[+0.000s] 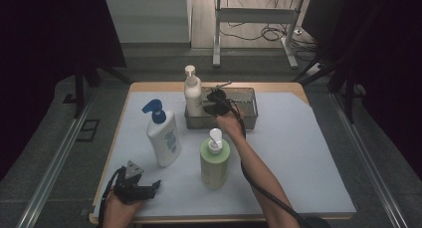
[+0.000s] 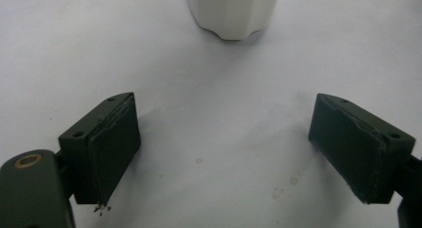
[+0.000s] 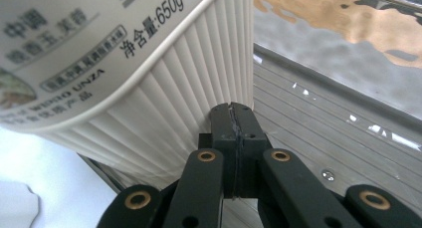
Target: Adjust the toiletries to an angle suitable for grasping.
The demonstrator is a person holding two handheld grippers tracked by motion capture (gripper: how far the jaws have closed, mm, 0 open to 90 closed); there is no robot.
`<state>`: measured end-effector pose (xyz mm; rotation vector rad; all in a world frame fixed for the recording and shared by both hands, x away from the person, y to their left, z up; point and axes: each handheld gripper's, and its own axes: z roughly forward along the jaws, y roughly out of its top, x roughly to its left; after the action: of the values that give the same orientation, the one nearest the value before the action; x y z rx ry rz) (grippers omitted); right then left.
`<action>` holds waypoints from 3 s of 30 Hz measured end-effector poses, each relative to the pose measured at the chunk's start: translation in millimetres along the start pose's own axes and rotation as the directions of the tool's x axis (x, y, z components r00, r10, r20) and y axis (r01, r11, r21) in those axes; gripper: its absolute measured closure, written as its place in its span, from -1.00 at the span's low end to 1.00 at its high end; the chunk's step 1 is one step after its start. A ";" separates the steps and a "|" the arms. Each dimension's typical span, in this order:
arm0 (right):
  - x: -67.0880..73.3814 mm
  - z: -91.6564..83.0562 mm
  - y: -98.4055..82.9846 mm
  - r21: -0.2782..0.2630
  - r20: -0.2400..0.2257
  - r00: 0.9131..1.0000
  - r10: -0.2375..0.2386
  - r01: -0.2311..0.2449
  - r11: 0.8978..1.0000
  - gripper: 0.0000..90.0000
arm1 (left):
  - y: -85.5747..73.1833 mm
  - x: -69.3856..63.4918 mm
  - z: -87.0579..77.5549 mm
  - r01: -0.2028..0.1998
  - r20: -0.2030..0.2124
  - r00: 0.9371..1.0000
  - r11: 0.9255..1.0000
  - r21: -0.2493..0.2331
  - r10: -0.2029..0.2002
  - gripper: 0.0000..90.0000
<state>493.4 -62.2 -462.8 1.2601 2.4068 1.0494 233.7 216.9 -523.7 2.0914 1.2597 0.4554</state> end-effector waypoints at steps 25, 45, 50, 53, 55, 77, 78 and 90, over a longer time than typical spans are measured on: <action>4.8 2.5 -0.2 -0.002 -0.004 1.000 -0.002 0.002 1.000 0.99 | 0.0 0.0 0.0 0.000 0.000 1.000 1.000 0.000 0.000 -0.73; -3.7 -16.8 -4.2 -0.038 0.000 0.999 -0.036 0.036 0.999 0.56 | 0.0 0.0 0.0 -0.002 -0.002 1.000 1.000 0.001 0.002 -0.73; -2.7 -26.0 -5.3 -0.058 -0.017 0.998 -0.056 0.055 0.997 0.26 | 0.0 0.0 0.0 -0.002 -0.002 1.000 1.000 0.000 0.002 -0.73; -2.3 -31.0 -5.1 -0.067 -0.036 0.997 -0.064 0.062 0.996 0.14 | 0.0 -0.1 0.0 -0.001 -0.001 1.000 1.000 0.000 0.001 -0.73; -2.2 -32.8 -5.1 -0.069 -0.040 0.997 -0.066 0.063 0.996 0.11 | -0.1 -0.1 0.0 -0.001 -0.001 1.000 1.000 0.000 0.001 -0.73; 5.9 -70.0 -11.3 -0.083 -0.052 0.988 -0.148 0.143 0.986 -0.16 | -0.2 0.2 0.0 -0.001 0.000 1.000 1.000 0.000 0.001 -0.73; 6.3 -71.5 -12.0 -0.083 -0.049 0.987 -0.154 0.150 0.985 -0.18 | -0.2 0.1 0.0 -0.001 0.000 1.000 1.000 0.000 0.001 -0.73; 6.4 -92.6 -24.9 -0.087 -0.065 0.979 -0.195 0.189 0.978 -0.31 | -0.2 0.0 0.1 0.001 0.001 1.000 1.000 -0.002 -0.001 -0.73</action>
<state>428.1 -111.8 -412.7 0.9561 2.4545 1.1400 233.6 217.0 -523.9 2.0890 1.2590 0.4555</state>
